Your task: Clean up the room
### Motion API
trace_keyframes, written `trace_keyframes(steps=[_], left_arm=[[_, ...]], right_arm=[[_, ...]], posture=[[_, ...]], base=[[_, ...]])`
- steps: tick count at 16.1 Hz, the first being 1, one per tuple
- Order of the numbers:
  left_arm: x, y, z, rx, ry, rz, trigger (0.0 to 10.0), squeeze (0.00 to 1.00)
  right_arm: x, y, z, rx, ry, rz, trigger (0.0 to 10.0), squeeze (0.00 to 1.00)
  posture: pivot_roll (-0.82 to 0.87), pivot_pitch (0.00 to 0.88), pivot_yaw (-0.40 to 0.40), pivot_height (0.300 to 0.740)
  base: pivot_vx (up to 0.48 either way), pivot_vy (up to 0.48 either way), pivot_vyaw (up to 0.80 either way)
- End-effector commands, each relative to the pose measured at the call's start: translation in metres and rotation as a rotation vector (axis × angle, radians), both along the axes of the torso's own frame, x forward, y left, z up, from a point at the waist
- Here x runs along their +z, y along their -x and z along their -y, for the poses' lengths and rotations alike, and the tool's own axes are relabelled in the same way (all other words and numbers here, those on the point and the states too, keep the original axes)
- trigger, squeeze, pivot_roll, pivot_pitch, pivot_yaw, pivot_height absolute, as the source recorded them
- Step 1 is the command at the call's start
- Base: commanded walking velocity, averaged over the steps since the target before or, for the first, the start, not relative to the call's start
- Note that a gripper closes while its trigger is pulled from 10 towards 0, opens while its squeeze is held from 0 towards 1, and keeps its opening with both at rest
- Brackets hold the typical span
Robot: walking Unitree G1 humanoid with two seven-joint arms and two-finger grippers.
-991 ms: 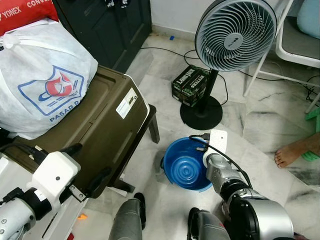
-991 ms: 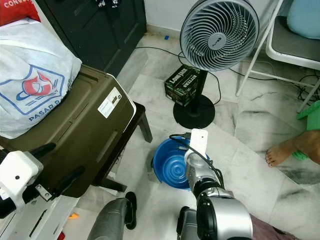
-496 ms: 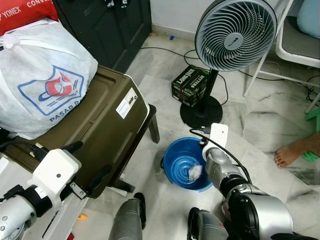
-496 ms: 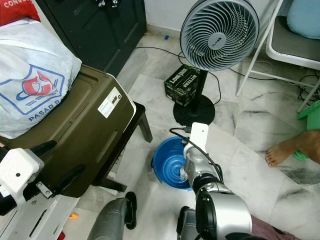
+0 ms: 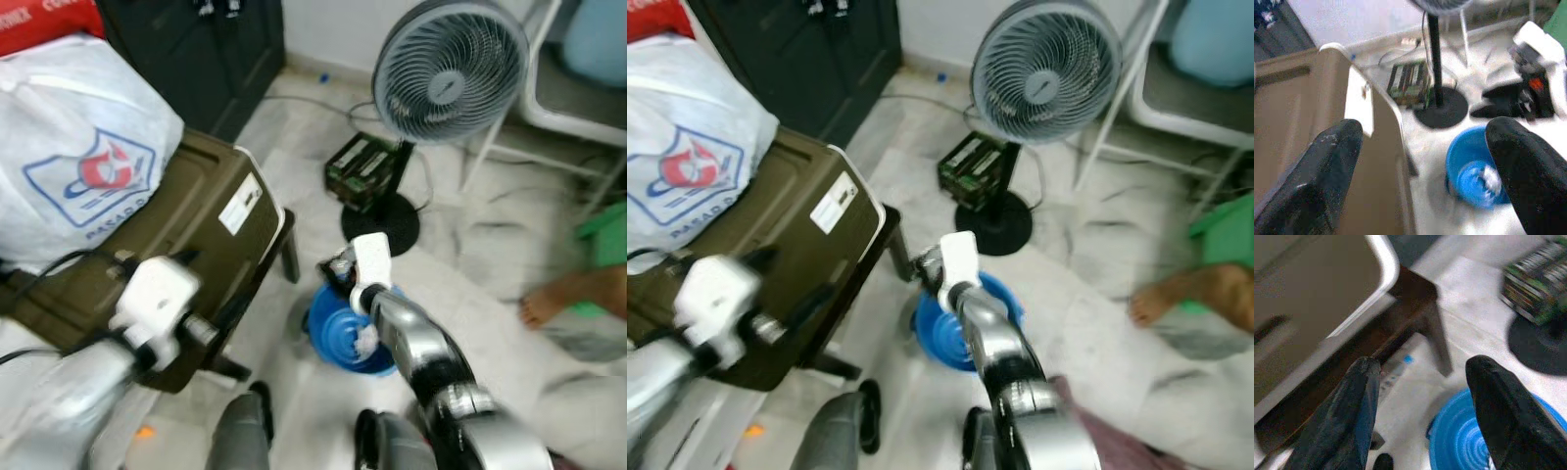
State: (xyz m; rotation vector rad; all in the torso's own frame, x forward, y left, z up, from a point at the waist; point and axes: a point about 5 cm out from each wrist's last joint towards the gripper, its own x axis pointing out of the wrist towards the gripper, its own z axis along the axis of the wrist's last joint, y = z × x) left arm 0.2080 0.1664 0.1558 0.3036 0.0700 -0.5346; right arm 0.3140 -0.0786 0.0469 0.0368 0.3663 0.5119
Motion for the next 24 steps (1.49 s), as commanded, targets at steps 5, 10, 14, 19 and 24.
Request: trace_keyframes(steps=[5, 10, 14, 19, 24], left_arm=[[-0.013, -0.027, 0.02, -0.019, 0.031, 0.055, 10.0, 0.0], [-0.014, -0.066, 0.026, 0.123, 0.023, 0.184, 10.0, 0.0], [-0.018, -0.069, 0.028, 0.163, 0.06, 0.21, 10.0, 0.0], [-0.034, -0.058, 0.0, 0.339, 0.123, 0.19, 10.0, 0.0], [-0.046, -0.031, -0.011, 0.36, 0.129, 0.142, 10.0, 0.0]], right_arm=[[0.015, 0.039, 0.016, 0.264, 0.09, 0.047, 10.0, 1.0], [0.032, 0.049, 0.043, 0.145, 0.135, 0.06, 10.0, 1.0], [0.038, 0.059, 0.055, -0.085, 0.097, 0.089, 10.0, 1.0], [0.052, 0.077, 0.098, -0.386, 0.096, 0.234, 10.0, 0.0], [0.055, 0.095, 0.122, -0.559, 0.195, 0.335, 10.0, 0.0]], posture=[[0.02, 0.062, -0.009, 0.74], [-0.02, 0.0, -0.013, 0.74], [-0.03, 0.0, -0.023, 0.74], [-0.06, 0.0, -0.02, 0.74], [-0.07, 0.0, -0.032, 0.74]], base=[[0.0, 0.0, 0.0], [0.0, 0.0, 0.0], [0.0, 0.0, 0.0], [0.0, 0.0, 0.0], [0.0, 0.0, 0.0]])
